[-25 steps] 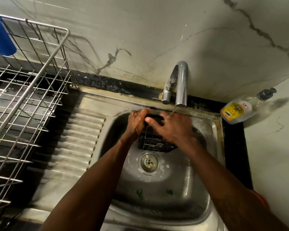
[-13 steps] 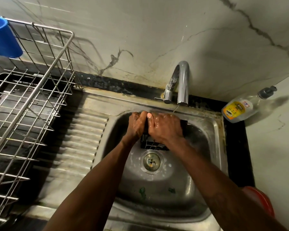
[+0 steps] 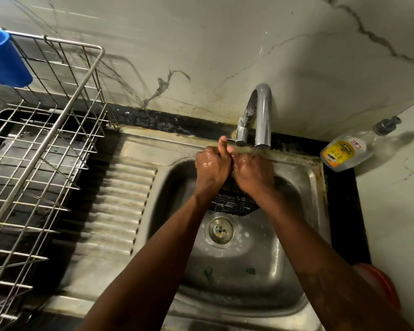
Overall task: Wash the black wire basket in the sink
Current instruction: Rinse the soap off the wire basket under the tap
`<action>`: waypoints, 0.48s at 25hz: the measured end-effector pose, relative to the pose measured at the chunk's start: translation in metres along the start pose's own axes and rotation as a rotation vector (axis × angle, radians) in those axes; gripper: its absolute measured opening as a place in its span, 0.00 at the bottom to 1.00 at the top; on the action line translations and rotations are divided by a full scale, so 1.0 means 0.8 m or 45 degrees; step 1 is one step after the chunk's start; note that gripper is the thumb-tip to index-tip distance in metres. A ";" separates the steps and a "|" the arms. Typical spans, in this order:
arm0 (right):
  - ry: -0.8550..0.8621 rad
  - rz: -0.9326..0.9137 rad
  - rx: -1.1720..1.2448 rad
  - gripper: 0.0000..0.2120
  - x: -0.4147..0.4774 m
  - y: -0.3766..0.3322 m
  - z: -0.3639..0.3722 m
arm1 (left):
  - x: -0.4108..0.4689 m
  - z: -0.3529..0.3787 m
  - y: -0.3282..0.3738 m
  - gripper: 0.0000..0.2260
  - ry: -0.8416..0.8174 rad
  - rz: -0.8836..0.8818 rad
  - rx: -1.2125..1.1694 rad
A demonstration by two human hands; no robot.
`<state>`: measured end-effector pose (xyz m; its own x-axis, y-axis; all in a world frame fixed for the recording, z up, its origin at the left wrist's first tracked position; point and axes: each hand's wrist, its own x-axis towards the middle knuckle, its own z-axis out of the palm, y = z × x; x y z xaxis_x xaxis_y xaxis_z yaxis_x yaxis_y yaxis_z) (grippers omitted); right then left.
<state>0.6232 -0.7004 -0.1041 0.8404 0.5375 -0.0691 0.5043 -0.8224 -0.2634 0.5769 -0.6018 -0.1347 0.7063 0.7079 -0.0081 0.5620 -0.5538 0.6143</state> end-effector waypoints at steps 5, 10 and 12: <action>-1.192 -0.036 1.010 0.19 0.022 0.040 -0.048 | -0.016 -0.017 -0.004 0.26 0.022 0.077 -0.283; -0.943 -0.095 0.781 0.13 0.025 0.032 -0.035 | 0.008 -0.005 0.006 0.29 -0.031 -0.181 -0.386; -0.887 -0.149 0.748 0.12 0.022 0.033 -0.027 | 0.008 -0.005 0.004 0.29 -0.053 -0.182 -0.398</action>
<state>0.6559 -0.7166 -0.0911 0.3846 0.7591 -0.5253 0.2365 -0.6311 -0.7388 0.5816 -0.5970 -0.1299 0.6506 0.7466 -0.1393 0.5018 -0.2849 0.8167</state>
